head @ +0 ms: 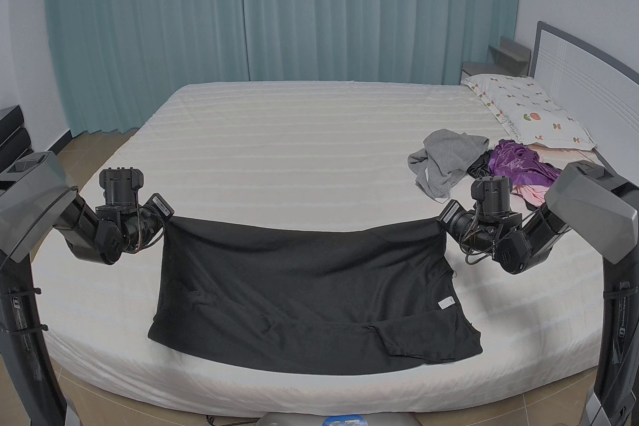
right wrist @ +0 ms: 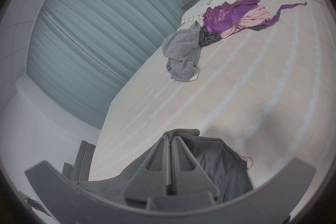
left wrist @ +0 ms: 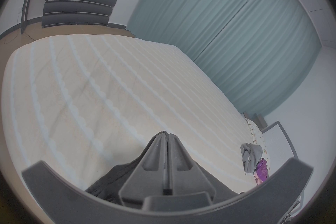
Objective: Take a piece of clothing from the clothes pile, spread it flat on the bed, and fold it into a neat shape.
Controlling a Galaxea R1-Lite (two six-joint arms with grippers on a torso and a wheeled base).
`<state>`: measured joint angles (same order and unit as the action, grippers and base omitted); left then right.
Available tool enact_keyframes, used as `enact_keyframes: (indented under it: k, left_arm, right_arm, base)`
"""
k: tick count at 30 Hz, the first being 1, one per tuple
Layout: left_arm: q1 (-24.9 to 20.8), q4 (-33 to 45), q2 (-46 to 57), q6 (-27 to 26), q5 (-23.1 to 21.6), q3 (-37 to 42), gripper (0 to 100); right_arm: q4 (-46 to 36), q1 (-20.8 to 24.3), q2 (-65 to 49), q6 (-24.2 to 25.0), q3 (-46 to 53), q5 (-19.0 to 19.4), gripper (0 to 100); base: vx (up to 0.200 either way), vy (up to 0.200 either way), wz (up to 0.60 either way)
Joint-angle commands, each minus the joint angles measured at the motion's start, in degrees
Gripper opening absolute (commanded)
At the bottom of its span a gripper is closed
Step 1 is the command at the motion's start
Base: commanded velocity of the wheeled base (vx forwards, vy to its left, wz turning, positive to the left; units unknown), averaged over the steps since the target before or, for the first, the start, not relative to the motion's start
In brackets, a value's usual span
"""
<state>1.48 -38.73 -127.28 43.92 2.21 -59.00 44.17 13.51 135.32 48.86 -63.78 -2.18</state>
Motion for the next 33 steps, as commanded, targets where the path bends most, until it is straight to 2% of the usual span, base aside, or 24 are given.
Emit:
enact_keyframes:
  k: [1, 12, 15, 19, 24, 33]
  left_arm:
    - [0.0, -0.1, -1.8, 0.0, 0.1, -1.6, 0]
    - [0.3, 0.2, -1.0, -0.9, -0.4, 1.8, 0]
    - [0.6, 0.5, -0.3, -3.5, -0.8, 3.8, 0]
    - [1.9, 0.5, -0.2, -9.2, -2.1, 7.1, 0]
    - [2.9, 0.4, -0.1, -13.8, -2.2, 11.5, 0]
    - [3.3, 0.0, -0.2, -18.3, -2.2, 17.2, 0]
  right_arm:
    - [0.1, 0.0, 1.7, 0.1, -0.9, 0.1, 0]
    - [3.6, -0.1, -1.1, -0.2, 3.2, 0.3, 0]
    - [3.1, -0.1, -2.9, -0.5, 6.7, 1.2, 0]
    - [2.9, 0.3, -4.5, -2.9, 12.7, 4.3, 0]
    - [3.2, 0.2, -4.7, -6.8, 17.8, 4.6, 0]
    - [3.2, 1.1, -4.1, -8.3, 21.8, 4.6, 0]
  base:
    - [0.000, 0.000, 0.00]
    - [0.000, 0.000, 0.00]
    - [0.000, 0.000, 0.00]
    - [0.000, 0.000, 0.00]
    - [0.000, 0.000, 0.00]
    - [0.000, 0.000, 0.00]
